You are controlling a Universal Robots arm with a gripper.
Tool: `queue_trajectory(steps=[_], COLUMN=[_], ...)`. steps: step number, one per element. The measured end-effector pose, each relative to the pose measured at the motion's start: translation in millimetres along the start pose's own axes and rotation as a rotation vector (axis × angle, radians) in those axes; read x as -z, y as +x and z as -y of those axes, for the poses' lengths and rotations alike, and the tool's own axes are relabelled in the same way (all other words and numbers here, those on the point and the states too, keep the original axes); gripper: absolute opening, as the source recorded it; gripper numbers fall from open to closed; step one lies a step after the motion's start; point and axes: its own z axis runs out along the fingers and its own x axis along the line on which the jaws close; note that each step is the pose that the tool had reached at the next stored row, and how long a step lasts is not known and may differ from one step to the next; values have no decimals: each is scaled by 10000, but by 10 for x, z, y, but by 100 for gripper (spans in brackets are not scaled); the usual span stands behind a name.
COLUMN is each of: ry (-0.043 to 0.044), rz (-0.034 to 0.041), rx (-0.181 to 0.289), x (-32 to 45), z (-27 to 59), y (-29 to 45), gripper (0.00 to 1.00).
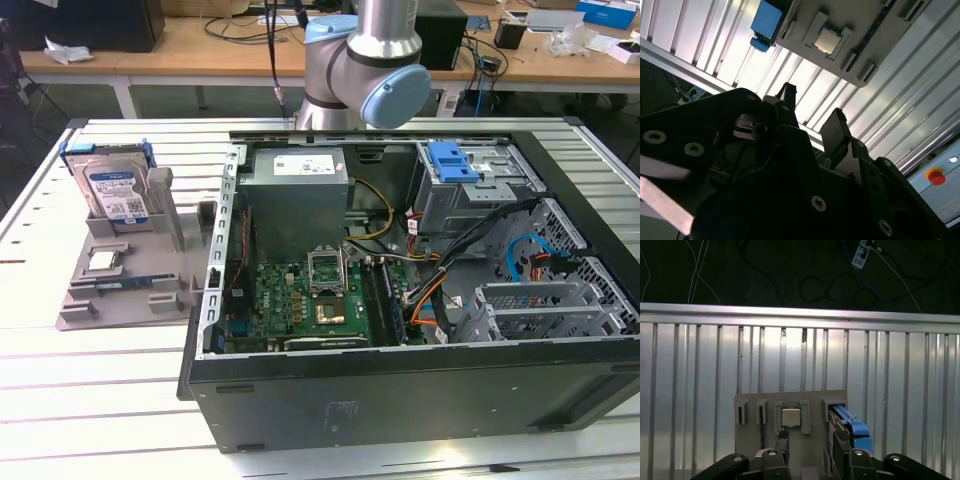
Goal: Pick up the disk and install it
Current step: 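Pick up the disk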
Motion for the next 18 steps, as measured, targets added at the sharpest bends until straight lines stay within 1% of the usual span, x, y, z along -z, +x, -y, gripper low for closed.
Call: queue_trajectory(steps=[2, 3, 6, 18], ry=[0, 0, -1, -4], rz=[-1, -9, -30, -55], rx=[0, 1, 0, -1], x=[-1, -3, -6, -30], z=[13, 36, 70, 174], y=[-33, -75, -140, -281], gripper=[48, 48, 48, 48])
